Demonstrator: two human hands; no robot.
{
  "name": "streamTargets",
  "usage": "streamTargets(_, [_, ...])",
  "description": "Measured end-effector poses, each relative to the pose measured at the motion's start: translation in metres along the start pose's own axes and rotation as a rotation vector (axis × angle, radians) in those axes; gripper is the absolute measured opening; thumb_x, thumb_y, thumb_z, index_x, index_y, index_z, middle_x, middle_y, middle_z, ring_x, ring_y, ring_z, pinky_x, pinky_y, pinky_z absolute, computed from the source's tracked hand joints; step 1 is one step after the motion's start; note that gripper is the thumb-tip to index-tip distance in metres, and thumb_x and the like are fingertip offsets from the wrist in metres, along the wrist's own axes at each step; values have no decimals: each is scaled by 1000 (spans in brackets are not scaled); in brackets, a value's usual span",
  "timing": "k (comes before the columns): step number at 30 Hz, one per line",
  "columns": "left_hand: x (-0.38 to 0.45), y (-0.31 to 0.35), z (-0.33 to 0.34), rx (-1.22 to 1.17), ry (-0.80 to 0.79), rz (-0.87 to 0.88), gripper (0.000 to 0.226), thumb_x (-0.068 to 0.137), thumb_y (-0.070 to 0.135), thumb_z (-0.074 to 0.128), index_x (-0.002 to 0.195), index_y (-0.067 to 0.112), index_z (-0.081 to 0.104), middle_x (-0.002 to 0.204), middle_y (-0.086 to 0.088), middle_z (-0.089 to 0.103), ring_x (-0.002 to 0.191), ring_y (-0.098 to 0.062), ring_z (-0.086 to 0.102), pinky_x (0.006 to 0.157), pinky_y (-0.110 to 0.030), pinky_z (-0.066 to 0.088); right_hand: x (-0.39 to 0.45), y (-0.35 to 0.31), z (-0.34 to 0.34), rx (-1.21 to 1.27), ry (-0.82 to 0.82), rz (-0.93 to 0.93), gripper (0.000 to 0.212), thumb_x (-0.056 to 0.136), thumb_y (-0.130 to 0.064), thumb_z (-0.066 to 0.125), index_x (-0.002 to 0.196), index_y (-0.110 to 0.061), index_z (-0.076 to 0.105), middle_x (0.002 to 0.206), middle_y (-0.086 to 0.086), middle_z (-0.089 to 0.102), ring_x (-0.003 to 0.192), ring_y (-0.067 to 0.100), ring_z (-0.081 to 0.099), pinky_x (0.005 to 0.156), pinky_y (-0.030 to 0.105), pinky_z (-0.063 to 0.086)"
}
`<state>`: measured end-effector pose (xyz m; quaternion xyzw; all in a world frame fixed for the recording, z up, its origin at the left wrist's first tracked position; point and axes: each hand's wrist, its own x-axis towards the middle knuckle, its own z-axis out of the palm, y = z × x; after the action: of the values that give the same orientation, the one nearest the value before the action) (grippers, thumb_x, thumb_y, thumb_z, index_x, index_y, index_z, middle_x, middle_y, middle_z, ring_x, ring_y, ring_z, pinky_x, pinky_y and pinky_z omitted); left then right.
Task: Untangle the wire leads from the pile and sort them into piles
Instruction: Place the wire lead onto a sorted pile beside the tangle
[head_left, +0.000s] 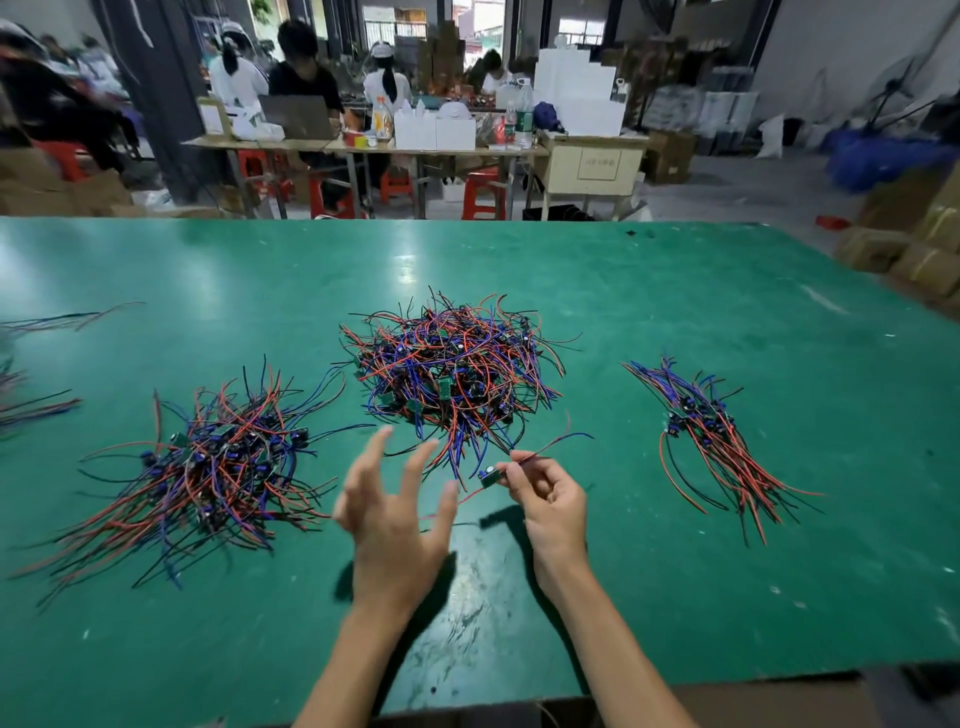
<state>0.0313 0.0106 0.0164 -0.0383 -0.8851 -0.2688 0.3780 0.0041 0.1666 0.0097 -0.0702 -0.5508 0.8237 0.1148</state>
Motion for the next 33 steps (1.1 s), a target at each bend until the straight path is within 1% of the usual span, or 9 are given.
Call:
streamTargets(2, [-2,5,4,-50,-184,225,44,96,37,62,136,22,59,138,-3,57,130,-22,51,104,-39,34,-3,1,0,-68,-55,-35,9,88,-1,74,93,-8,72,84,7,78,78,13,73,74,18,54])
streamTargets(4, [-2,7,5,-193,-311,266,41,97,26,66,136,14,60,121,0,68,115,-21,62,97,-38,44,-6,0,-3,-133,-111,-30,7,84,-10,79,91,-11,76,86,7,78,79,13,73,73,19,54])
streamTargets(9, [-3,0,-2,-268,-243,133,24,95,16,69,119,15,71,104,0,67,90,-20,64,81,-39,52,-11,-4,-5,-178,-211,-12,7,83,-24,81,88,-19,80,92,4,78,80,12,71,75,20,54])
streamTargets(14, [-5,2,-2,-297,-291,105,27,94,13,69,122,14,67,108,1,65,90,-21,63,82,-40,53,-12,-5,-6,-142,-166,3,17,86,-31,75,92,-16,79,88,6,78,75,11,70,69,15,52])
streamTargets(18, [-5,-3,-2,-301,-262,5,30,92,9,70,121,18,68,107,4,63,91,-17,60,86,-37,46,-13,-2,-4,-143,-151,-5,12,89,-22,71,96,-14,75,91,7,78,80,15,74,71,16,52])
streamTargets(22, [-4,-10,-1,-375,-230,-76,19,88,1,73,103,12,76,93,2,63,91,-15,60,81,-34,51,-10,0,-6,-91,-78,10,11,96,-9,66,98,-14,76,91,8,78,83,15,75,71,18,54])
streamTargets(26, [-5,-6,-4,-381,-249,-75,20,86,17,79,106,21,76,94,9,66,85,2,56,76,-22,50,-10,-1,-6,-77,-89,24,10,94,-14,69,98,-15,78,94,10,78,85,17,75,73,19,54])
streamTargets(29, [-5,-5,-4,-341,-253,-43,21,87,27,78,108,26,76,95,14,68,82,5,55,72,-14,44,-11,-3,-6,-113,-115,15,13,90,-22,71,100,-16,78,94,9,78,86,19,75,75,20,55])
streamTargets(33, [4,-8,-8,-372,-91,-155,21,89,22,76,109,21,77,97,11,72,77,1,57,71,-23,48,-14,-5,-4,-180,-174,9,14,96,-16,68,105,-11,77,94,8,78,84,15,73,70,21,56])
